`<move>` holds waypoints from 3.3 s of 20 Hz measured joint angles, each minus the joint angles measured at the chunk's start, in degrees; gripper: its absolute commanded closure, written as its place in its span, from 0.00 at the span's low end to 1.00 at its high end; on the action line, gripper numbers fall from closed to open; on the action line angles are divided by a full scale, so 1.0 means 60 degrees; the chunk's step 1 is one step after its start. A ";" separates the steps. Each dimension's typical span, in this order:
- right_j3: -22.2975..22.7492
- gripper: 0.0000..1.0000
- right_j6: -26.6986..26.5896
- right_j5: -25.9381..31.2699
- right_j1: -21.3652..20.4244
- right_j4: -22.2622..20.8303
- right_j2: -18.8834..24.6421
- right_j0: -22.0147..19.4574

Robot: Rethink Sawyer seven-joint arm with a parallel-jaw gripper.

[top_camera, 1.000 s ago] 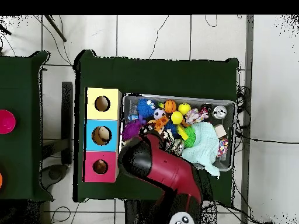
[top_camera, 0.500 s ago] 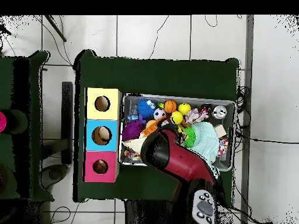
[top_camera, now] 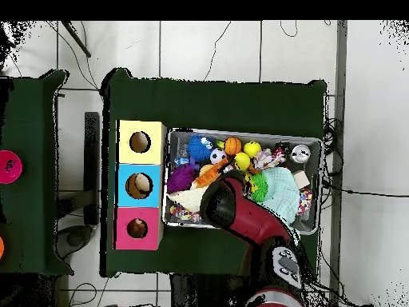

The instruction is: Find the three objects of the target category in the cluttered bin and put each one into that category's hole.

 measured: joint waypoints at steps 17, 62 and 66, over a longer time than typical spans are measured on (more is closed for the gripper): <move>0.0146 0.00 0.0000 -0.0002 -0.0291 0.0037 0.0072 0.0882; 0.3333 0.00 0.0000 -0.2728 -0.0802 -0.3867 0.2125 -0.3155; 0.3337 0.00 0.0000 -0.2887 -0.0750 -0.3885 0.2194 -0.3261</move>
